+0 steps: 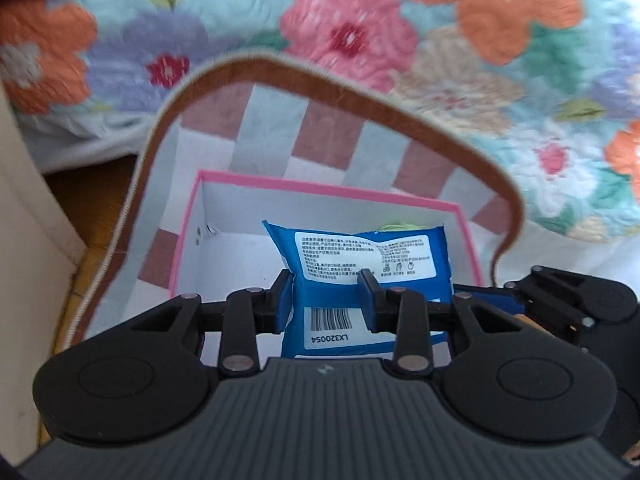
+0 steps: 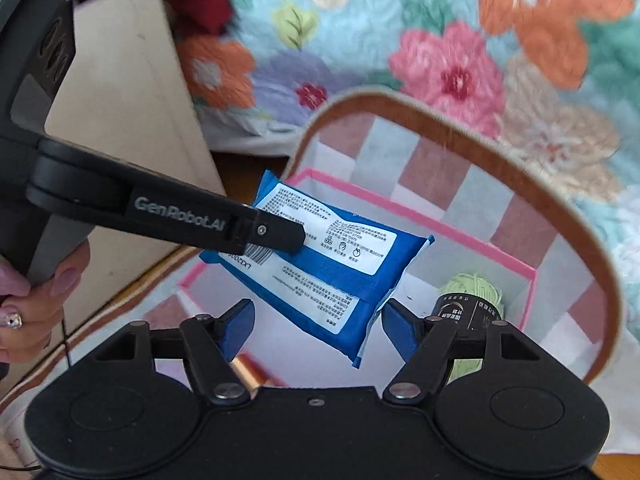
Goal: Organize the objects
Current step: 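Lift the wipes pack with the left gripper over the pink box, then lower the wipes pack beside the yarn and open the left gripper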
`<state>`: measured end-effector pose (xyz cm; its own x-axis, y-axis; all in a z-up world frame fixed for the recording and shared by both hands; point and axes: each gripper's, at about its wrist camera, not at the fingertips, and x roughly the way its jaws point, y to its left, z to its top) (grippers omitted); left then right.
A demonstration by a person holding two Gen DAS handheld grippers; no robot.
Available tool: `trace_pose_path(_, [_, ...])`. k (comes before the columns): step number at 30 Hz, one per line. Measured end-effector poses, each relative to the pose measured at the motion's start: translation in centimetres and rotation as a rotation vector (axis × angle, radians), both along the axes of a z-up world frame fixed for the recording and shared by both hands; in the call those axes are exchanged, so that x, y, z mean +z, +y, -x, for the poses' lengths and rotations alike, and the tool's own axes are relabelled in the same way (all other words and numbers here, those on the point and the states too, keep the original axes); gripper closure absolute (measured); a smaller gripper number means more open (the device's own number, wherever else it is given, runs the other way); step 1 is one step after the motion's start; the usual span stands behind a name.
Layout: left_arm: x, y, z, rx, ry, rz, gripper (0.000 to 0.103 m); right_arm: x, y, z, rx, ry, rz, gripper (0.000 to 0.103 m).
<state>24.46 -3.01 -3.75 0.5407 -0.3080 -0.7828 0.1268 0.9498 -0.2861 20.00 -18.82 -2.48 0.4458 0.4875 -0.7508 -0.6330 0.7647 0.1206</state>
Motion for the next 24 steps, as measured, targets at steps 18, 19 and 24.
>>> trace_pose_path(18, [-8.7,-1.9,-7.7,0.051,0.100,-0.015,0.069,-8.1,1.4,-7.6,-0.095,0.048,0.153,0.038])
trace_pose_path(19, [-9.0,-2.0,-7.9,0.057,0.109,-0.021,0.069,-8.4,1.5,-7.9,-0.099,0.046,0.165,0.039])
trace_pose_path(24, [-8.8,-1.5,-7.0,0.042,0.106,-0.053,0.065,-8.1,1.6,-8.0,-0.146,0.020,0.229,0.040])
